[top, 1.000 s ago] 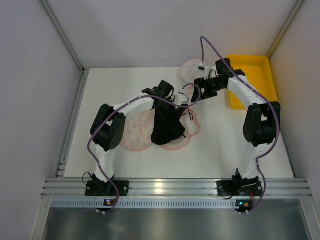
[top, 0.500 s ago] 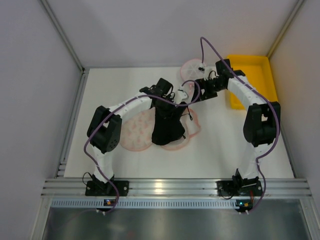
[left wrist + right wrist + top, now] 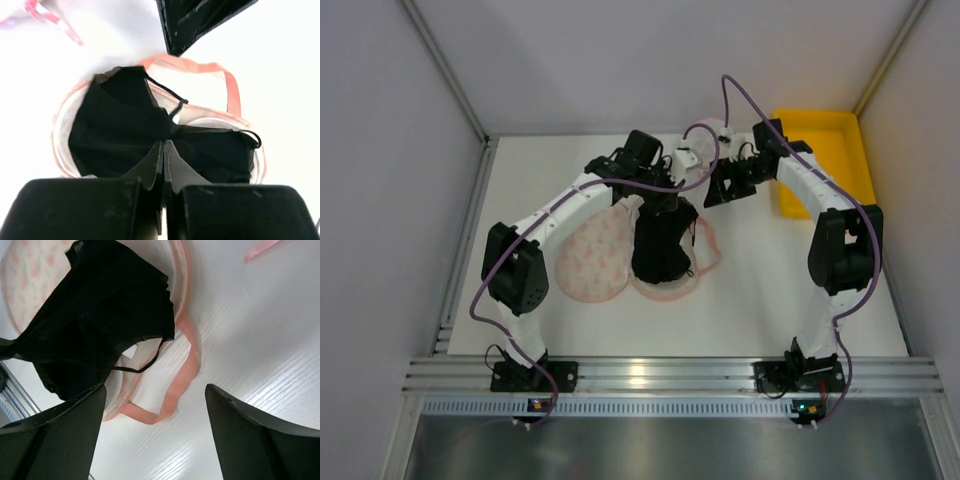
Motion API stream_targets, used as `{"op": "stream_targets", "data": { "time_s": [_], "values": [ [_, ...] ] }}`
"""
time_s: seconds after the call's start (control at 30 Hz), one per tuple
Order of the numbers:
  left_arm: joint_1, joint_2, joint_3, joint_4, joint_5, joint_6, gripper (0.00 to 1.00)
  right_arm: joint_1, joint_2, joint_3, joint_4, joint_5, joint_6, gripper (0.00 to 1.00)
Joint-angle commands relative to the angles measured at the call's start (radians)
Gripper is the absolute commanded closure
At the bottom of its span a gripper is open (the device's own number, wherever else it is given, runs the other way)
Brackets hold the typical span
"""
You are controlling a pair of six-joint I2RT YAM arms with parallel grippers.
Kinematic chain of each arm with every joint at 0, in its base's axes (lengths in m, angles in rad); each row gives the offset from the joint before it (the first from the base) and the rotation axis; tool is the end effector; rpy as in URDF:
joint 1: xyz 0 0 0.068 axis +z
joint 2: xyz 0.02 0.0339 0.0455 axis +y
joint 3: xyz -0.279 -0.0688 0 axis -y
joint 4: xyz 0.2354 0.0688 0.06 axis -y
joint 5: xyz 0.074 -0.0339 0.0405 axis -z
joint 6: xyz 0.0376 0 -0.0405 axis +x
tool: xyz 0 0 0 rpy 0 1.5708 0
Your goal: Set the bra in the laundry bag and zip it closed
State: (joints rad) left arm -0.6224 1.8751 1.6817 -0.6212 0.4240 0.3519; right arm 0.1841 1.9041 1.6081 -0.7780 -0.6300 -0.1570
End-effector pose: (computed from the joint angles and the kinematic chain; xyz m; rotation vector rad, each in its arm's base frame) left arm 0.3326 -0.2577 0.3146 1.2911 2.0036 -0.6337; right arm 0.3928 0.0957 0.2741 -0.6370 2.4636 0.8350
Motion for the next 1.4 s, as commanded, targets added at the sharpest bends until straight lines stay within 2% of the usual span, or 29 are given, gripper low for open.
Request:
{"op": "stream_targets", "data": {
  "time_s": [0.0, 0.2, 0.67, 0.93, 0.97, 1.03, 1.07, 1.2, 1.37],
  "values": [
    [0.004, -0.045, 0.052, 0.009, 0.019, -0.060, 1.00, -0.017, -0.063, 0.003, 0.000, -0.016, -0.022, 0.19],
    [0.012, -0.039, 0.052, 0.009, -0.017, -0.071, 1.00, -0.018, -0.065, 0.003, -0.004, -0.020, -0.024, 0.19],
    [0.018, 0.142, 0.024, 0.011, -0.134, -0.148, 1.00, -0.020, -0.076, -0.039, -0.012, -0.030, -0.026, 0.21],
    [0.032, 0.190, 0.024, 0.011, -0.120, -0.186, 0.99, -0.020, -0.094, -0.068, -0.006, -0.022, -0.026, 0.24],
    [0.033, 0.180, 0.015, 0.011, -0.113, -0.186, 0.90, -0.020, -0.094, -0.079, -0.003, -0.022, -0.026, 0.24],
    [0.036, 0.165, 0.003, 0.011, -0.094, -0.185, 0.79, -0.021, -0.096, -0.103, 0.013, -0.019, -0.026, 0.29],
    [0.042, 0.147, 0.001, 0.009, -0.084, -0.189, 0.70, -0.020, -0.096, -0.112, 0.019, -0.017, -0.027, 0.32],
    [0.076, 0.093, 0.000, 0.011, 0.005, -0.218, 0.55, -0.018, -0.096, -0.157, 0.086, -0.039, -0.007, 0.49],
    [0.153, 0.032, 0.018, 0.011, 0.087, -0.278, 0.45, 0.015, -0.057, -0.211, 0.166, -0.034, -0.009, 0.57]
  ]
}}
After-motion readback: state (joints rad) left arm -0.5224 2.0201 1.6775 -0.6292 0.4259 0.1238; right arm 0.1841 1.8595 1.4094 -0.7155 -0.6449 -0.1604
